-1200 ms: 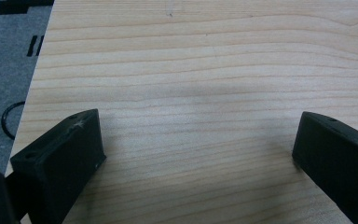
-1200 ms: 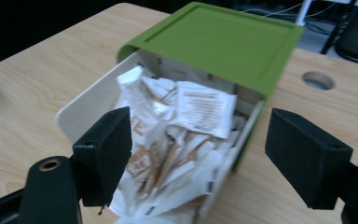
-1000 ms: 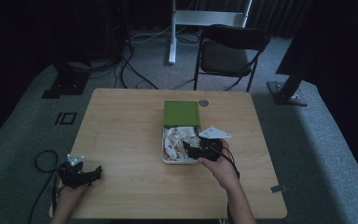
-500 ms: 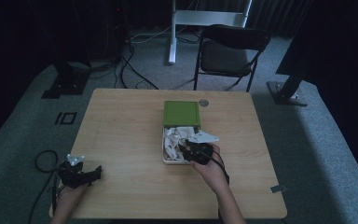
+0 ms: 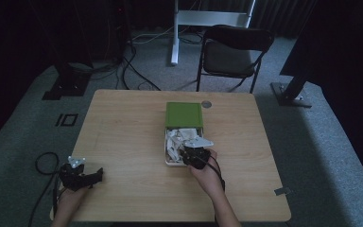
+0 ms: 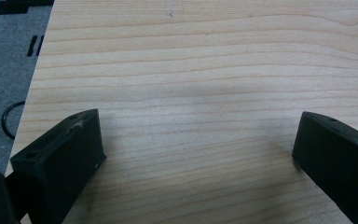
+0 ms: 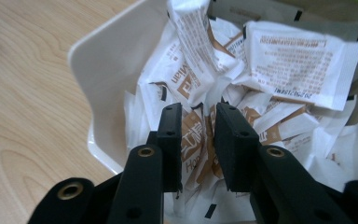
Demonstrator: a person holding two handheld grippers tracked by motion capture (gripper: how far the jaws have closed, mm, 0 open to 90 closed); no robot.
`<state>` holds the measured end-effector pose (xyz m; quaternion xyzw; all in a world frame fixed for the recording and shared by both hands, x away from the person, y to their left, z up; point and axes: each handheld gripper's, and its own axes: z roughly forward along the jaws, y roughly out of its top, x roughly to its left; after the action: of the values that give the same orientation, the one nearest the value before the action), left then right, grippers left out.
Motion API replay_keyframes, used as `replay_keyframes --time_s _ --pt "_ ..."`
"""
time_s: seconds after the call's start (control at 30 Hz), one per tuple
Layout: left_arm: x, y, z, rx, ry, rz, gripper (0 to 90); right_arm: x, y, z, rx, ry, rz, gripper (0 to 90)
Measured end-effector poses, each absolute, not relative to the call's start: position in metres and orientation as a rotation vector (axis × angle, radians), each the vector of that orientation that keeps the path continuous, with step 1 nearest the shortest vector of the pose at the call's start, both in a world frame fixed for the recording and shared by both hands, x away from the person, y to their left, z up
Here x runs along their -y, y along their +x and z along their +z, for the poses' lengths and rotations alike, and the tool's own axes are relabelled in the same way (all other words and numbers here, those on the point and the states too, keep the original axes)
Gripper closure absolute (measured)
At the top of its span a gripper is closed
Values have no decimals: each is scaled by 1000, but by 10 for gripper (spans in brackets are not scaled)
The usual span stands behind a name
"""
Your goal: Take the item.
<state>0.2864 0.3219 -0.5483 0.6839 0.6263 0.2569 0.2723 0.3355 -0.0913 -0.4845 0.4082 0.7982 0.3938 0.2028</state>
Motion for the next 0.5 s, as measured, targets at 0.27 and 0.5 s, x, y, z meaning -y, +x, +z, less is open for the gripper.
replay_keyframes --time_s 0.27,0.5 --pt "-322 286 -548 -1685 1844 691 26 85 338 -491 -2202 1150 1056 781" --pt "-322 286 -548 -1685 1844 691 27 89 340 -494 -2203 1172 1061 870"
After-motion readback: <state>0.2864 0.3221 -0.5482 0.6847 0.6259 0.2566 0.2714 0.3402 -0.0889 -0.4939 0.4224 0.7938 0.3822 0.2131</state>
